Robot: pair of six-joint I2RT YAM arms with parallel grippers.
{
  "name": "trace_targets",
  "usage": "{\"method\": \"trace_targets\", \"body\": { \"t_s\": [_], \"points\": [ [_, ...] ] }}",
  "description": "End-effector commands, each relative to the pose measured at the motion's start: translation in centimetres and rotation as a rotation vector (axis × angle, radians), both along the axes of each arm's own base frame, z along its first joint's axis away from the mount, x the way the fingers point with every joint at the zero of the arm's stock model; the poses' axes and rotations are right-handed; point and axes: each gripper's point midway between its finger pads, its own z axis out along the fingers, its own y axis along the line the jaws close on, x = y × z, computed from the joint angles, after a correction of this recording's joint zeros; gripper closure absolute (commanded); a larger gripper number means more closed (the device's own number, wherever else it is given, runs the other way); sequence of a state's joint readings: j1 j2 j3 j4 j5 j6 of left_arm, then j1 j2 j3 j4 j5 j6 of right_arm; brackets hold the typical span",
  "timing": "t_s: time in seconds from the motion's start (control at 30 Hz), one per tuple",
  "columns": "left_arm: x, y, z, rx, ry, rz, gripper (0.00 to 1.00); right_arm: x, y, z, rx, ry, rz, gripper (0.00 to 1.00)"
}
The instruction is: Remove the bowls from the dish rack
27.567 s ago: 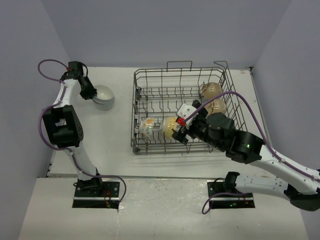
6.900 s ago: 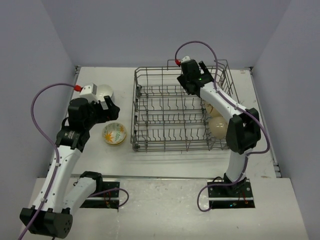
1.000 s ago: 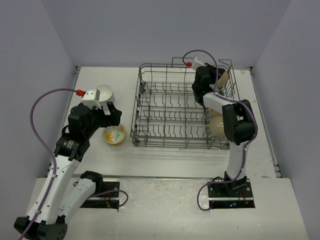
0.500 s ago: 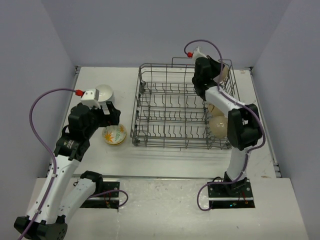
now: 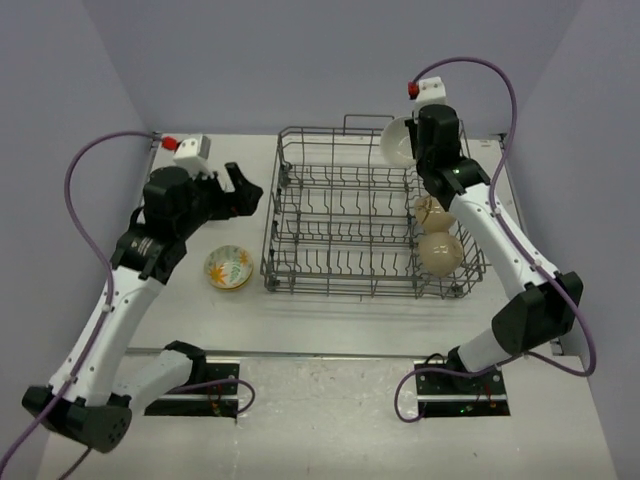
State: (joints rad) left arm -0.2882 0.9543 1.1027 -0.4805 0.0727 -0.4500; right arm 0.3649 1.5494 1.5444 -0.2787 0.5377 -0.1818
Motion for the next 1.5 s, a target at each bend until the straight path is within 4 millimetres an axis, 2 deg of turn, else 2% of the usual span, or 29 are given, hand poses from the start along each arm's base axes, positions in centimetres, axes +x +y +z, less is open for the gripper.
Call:
{"method": "trace_targets", "body": {
  "t_s": [0.0, 0.03, 0.1, 0.13, 0.17, 0.2, 0.23, 0.33, 0.5, 0.6, 0.63, 0.73, 0.83, 0.9, 0.97, 1.03, 1.07, 1.1, 1.13, 1.17, 1.2, 1.23, 1.27, 1.3, 1.33, 1.37, 1.4, 1.43, 1.47],
  "points": [
    [1.7, -6.3, 8.2, -0.09, -0.113, -0.081, 0.0, -3.4, 5.5, 3.0, 0.382, -0.056, 0.167, 1.0],
    [2.4, -10.9, 6.6, -0.033, -0.056, -0.143, 0.0, -3.9, 6.4, 3.2, 0.423, -0.045, 0.195, 1.0],
    [3.6, -12.4, 6.1, 0.092, -0.006, -0.091, 0.0, -4.7, 7.7, 3.7, 0.514, -0.028, 0.233, 1.0],
    [5.1, -15.0, 7.5, 0.11, -0.015, -0.093, 0.0, -5.2, 8.4, 4.2, 0.522, -0.017, 0.25, 1.0],
    [5.5, -14.9, 6.5, 0.176, 0.026, -0.066, 0.0, -5.5, 9.1, 4.2, 0.54, 0.0, 0.279, 1.0],
    [6.8, -16.3, 4.5, 0.218, 0.071, -0.071, 0.0, -6.0, 9.7, 4.8, 0.58, 0.005, 0.297, 1.0],
    [6.9, -17.2, 6.6, 0.194, 0.037, -0.082, 0.0, -6.4, 10.2, 4.7, 0.596, 0.024, 0.317, 1.0],
    [7.0, -18.8, 5.6, 0.239, 0.059, -0.082, 0.0, -7.8, 11.4, 5.2, 0.641, 0.029, 0.372, 1.0],
    [7.4, -18.3, 3.8, 0.279, 0.095, -0.029, 0.12, -8.9, 11.4, 5.9, 0.65, 0.005, 0.385, 1.0],
    [7.6, -17.8, 2.5, 0.314, 0.119, -0.004, 0.38, -9.3, 11.1, 6.5, 0.63, -0.022, 0.373, 1.0],
    [7.6, -17.7, 2.2, 0.319, 0.126, 0.005, 0.53, -9.4, 11.1, 6.5, 0.618, -0.024, 0.365, 1.0],
    [7.7, -17.4, 2.0, 0.33, 0.127, 0.022, 0.76, -9.2, 11.2, 6.5, 0.589, -0.029, 0.353, 1.0],
    [7.7, -17.0, 2.5, 0.341, 0.114, 0.036, 0.78, -8.6, 11.0, 5.9, 0.553, -0.022, 0.322, 1.0],
    [7.8, -16.6, 2.6, 0.355, 0.112, 0.052, 1.0, -8.4, 11.3, 5.6, 0.549, -0.016, 0.327, 1.0],
    [7.9, -15.9, 2.9, 0.373, 0.106, 0.083, 1.0, -8.4, 12.0, 5.2, 0.56, -0.003, 0.35, 1.0],
    [8.0, -14.6, 2.9, 0.388, 0.111, 0.131, 1.0, -8.3, 12.5, 5.1, 0.569, 0.003, 0.371, 0.95],
    [8.1, -13.8, 2.8, 0.385, 0.117, 0.155, 1.0, -8.4, 13.1, 5.1, 0.583, 0.013, 0.399, 0.8],
    [8.6, -11.6, 2.8, 0.359, 0.132, 0.199, 1.0, -8.2, 13.4, 4.7, 0.585, 0.027, 0.409, 0.43],
    [8.8, -10.5, 2.8, 0.339, 0.137, 0.213, 1.0, -8.1, 13.6, 4.5, 0.586, 0.035, 0.414, 0.41],
    [8.1, -9.0, 4.5, 0.274, 0.119, 0.208, 1.0, -8.0, 13.6, 4.6, 0.585, 0.035, 0.414, 0.41],
    [9.2, -6.2, 5.3, 0.228, 0.105, 0.268, 1.0, -7.9, 13.5, 4.4, 0.584, 0.042, 0.411, 0.38],
    [9.0, -4.6, 3.6, 0.223, 0.145, 0.28, 1.0, -8.0, 13.3, 4.3, 0.584, 0.044, 0.405, 0.24],
    [7.9, -2.0, 5.3, 0.173, 0.117, 0.324, 1.0, -7.9, 12.6, 3.7, 0.577, 0.049, 0.389, 0.22],
    [8.4, 2.4, 5.5, 0.137, 0.112, 0.424, 1.0, -8.4, 12.0, 4.2, 0.581, 0.032, 0.384, 0.21],
    [8.1, 4.7, 5.2, 0.107, 0.116, 0.471, 1.0, -8.6, 11.5, 4.1, 0.582, 0.03, 0.381, 0.21],
    [6.3, 7.1, 3.0, 0.083, 0.155, 0.495, 1.0, -8.6, 10.5, 3.2, 0.572, 0.042, 0.361, 0.21],
    [5.7, 11.7, -0.9, 0.048, 0.23, 0.601, 1.0, -9.4, 9.6, 3.8, 0.575, 0.022, 0.362, 0.15],
    [5.1, 13.7, 0.9, -0.005, 0.179, 0.65, 1.0, -9.8, 9.0, 3.7, 0.573, 0.018, 0.355, 0.13],
    [2.9, 16.1, -2.2, -0.018, 0.224, 0.711, 1.0, -9.9, 7.7, 2.3, 0.568, 0.033, 0.327, 0.09]
  ]
}}
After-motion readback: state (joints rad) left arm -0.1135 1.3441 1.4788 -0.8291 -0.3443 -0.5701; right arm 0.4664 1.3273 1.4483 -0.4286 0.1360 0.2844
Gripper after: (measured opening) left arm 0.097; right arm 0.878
